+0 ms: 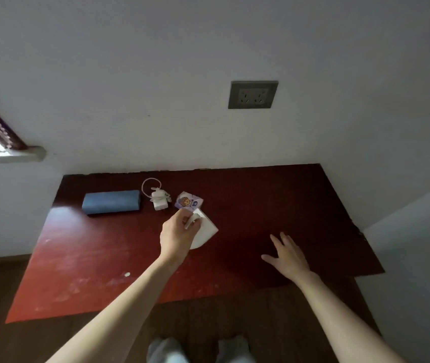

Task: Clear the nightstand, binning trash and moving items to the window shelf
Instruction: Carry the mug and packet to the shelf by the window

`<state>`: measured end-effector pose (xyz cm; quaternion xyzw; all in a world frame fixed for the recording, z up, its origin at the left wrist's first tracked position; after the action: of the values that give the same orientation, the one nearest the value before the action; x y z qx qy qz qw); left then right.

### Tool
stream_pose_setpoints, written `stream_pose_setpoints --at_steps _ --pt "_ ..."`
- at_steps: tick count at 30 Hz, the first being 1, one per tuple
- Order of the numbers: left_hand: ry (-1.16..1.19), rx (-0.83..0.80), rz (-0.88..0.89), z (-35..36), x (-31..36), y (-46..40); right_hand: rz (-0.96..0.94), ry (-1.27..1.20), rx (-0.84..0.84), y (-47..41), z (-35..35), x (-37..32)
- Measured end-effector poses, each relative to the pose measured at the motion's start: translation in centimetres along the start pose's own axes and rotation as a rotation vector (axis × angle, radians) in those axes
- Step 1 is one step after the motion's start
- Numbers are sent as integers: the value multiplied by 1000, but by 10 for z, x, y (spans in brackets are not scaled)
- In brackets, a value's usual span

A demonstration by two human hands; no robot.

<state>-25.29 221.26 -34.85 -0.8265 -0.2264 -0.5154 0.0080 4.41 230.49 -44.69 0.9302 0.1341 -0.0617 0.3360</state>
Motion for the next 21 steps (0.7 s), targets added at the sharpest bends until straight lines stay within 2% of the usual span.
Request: stream_pose_setpoints --at_steps 8,13,21 --pt "264 1 -54 50 16 -10 -66 43 -31 -3 1 9" --pt "300 15 -88 60 15 -29 -68 54 -11 -5 3 10" --pt "374 -84 -101 80 16 -82 -36 16 -24 -7 6 11"
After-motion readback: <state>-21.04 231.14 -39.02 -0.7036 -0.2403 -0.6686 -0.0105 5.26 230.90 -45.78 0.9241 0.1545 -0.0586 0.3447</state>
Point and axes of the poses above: each hand's wrist, its own y-axis away from the middle knuckle, its own z-axis out of the palm, x = y × z, the point moved 8 cm from there along -y, towards the middle knuckle, and after that the axes turned 13 degrees about -x, right-handed, at the moved point
